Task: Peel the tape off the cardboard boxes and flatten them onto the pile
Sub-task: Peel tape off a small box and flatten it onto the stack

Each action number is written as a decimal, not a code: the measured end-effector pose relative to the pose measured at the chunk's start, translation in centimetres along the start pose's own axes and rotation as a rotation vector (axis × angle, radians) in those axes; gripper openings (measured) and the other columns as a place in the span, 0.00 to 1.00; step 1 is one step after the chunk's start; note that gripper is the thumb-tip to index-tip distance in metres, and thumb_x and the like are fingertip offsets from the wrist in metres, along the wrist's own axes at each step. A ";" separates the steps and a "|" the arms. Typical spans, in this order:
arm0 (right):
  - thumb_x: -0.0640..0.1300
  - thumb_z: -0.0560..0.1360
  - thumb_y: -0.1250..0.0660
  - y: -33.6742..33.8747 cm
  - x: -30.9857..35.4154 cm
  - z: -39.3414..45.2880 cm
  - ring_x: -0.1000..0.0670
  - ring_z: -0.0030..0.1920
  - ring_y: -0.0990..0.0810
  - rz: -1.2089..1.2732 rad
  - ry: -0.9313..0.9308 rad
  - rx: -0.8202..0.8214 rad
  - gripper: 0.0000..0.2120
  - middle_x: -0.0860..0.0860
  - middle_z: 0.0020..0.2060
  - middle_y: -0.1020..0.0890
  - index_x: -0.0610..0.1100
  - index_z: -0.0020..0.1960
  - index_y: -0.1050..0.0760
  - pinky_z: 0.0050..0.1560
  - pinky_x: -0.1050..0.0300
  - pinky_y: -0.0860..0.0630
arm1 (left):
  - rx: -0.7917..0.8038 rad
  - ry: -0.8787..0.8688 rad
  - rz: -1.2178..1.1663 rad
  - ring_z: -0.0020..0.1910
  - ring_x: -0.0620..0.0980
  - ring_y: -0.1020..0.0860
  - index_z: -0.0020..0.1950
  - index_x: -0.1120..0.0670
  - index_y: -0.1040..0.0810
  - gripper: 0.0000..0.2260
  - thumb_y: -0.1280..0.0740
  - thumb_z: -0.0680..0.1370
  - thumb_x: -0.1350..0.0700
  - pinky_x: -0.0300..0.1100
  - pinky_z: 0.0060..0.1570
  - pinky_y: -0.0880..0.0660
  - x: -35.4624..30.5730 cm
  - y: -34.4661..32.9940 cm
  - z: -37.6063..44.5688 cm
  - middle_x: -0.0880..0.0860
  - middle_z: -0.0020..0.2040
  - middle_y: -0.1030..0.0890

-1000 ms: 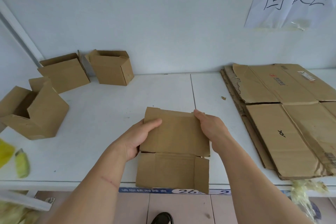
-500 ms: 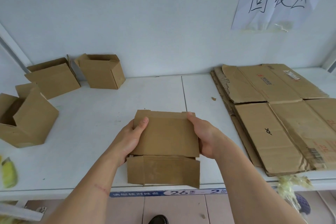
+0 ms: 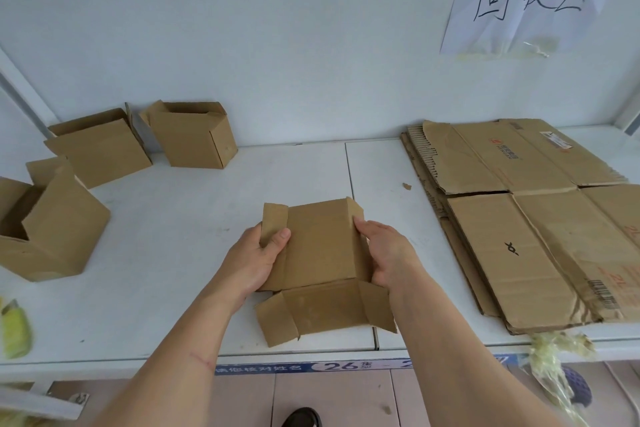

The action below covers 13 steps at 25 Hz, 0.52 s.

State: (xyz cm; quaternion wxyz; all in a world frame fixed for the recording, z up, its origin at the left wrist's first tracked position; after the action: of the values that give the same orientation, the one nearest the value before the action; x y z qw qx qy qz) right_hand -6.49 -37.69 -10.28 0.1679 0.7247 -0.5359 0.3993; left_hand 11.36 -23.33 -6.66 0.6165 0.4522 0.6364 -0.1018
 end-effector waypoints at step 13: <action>0.39 0.77 0.31 -0.4 -0.6 -0.6 0.48 0.51 0.19 0.386 -0.003 0.086 0.25 0.45 0.56 0.20 0.49 0.72 0.33 0.45 0.50 0.20 | 0.007 0.134 -0.304 0.51 0.55 0.17 0.54 0.50 0.20 0.12 0.32 0.78 0.44 0.56 0.51 0.22 0.3 -0.6 1.0 0.51 0.50 0.15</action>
State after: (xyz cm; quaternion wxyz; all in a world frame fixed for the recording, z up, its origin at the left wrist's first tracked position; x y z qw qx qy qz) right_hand -6.40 -36.76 -10.35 0.0562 0.6155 -0.6477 0.4456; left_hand 11.70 -24.26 -7.43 0.5485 0.3588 0.7369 -0.1656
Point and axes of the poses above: each hand's wrist, its own z-axis towards the middle knuckle, its own y-axis out of the back of the hand, x = y × z, the point moved 10 cm from there along z, towards the middle knuckle
